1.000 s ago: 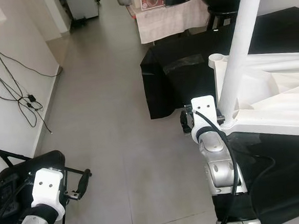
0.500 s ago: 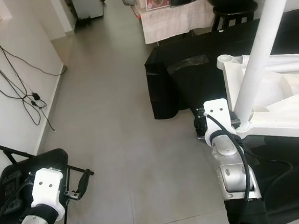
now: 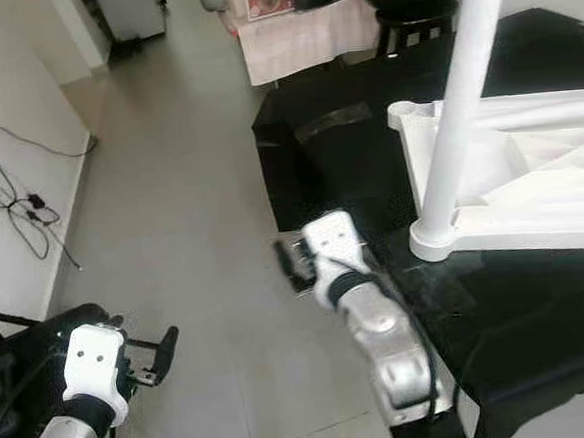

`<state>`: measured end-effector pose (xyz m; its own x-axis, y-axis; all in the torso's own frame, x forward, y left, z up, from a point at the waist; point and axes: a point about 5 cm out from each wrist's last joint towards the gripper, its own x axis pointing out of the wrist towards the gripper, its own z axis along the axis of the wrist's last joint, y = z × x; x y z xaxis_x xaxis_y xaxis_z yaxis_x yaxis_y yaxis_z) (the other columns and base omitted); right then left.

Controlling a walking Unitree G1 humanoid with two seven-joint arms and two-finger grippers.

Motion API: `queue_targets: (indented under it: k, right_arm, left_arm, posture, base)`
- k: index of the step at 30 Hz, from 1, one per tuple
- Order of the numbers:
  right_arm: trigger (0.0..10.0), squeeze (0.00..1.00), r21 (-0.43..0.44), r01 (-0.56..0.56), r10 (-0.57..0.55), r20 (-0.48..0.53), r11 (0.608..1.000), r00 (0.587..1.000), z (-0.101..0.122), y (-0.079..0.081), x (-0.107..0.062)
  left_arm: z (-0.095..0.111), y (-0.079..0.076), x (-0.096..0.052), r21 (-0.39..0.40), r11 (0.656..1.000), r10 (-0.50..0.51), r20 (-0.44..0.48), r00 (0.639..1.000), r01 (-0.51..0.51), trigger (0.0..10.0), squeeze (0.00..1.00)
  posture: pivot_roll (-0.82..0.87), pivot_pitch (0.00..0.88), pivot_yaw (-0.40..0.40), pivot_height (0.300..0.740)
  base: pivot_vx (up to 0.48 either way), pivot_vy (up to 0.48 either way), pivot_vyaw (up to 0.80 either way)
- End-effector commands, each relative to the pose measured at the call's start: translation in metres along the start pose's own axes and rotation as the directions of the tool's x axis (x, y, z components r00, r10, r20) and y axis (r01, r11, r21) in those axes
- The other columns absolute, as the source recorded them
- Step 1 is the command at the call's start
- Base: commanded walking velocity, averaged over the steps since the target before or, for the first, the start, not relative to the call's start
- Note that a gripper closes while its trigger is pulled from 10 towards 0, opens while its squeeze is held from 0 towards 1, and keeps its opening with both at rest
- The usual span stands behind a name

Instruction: Building children table

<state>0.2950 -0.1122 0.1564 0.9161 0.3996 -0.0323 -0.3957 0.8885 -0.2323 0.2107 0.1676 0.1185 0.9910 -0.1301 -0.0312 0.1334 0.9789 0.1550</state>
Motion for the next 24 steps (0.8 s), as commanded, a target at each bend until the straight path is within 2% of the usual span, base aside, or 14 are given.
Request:
queue_targets:
  k: [1, 5, 9, 18, 24]
  right_arm:
    - [10.0, 0.00, -0.027, -0.062, 0.062, -0.004, 0.998, 0.998, -0.006, 0.014, 0.001]
    - [10.0, 0.00, -0.045, -0.056, 0.056, 0.003, 0.997, 0.998, -0.007, 0.014, 0.007]
    - [10.0, 0.00, -0.043, -0.055, 0.056, 0.017, 0.998, 0.998, -0.007, 0.014, 0.008]
    - [10.0, 0.00, -0.015, -0.023, 0.024, 0.035, 1.000, 0.999, -0.011, 0.010, 0.013]
    - [10.0, 0.00, 0.040, 0.016, -0.016, 0.008, 0.999, 1.000, -0.017, 0.004, 0.016]
  left_arm:
    - [0.003, 0.004, 0.001, 0.026, 0.999, 0.033, 0.002, 0.999, -0.033, 10.0, 0.00]
    - [0.008, 0.003, 0.008, 0.073, 0.996, 0.045, 0.028, 0.999, -0.047, 10.0, 0.00]
    - [0.007, 0.003, 0.011, 0.083, 0.996, 0.035, 0.020, 0.999, -0.037, 10.0, 0.00]
    - [0.005, 0.003, 0.018, 0.105, 0.994, 0.032, 0.003, 0.999, -0.032, 10.0, 0.00]
    - [0.006, 0.004, 0.022, 0.112, 0.993, 0.038, 0.009, 0.999, -0.038, 10.0, 0.00]
  posture:
    - [-0.06, 0.110, 0.125, 0.740]
    - [-0.07, 0.104, 0.128, 0.740]
    - [-0.07, 0.099, 0.129, 0.740]
    - [-0.07, 0.086, 0.128, 0.740]
    - [-0.07, 0.082, 0.133, 0.740]
  base:
    - [0.000, 0.000, 0.00]
    - [0.000, 0.000, 0.00]
    - [0.000, 0.000, 0.00]
    - [0.000, 0.480, 0.00]
    - [0.000, 0.480, -0.13]
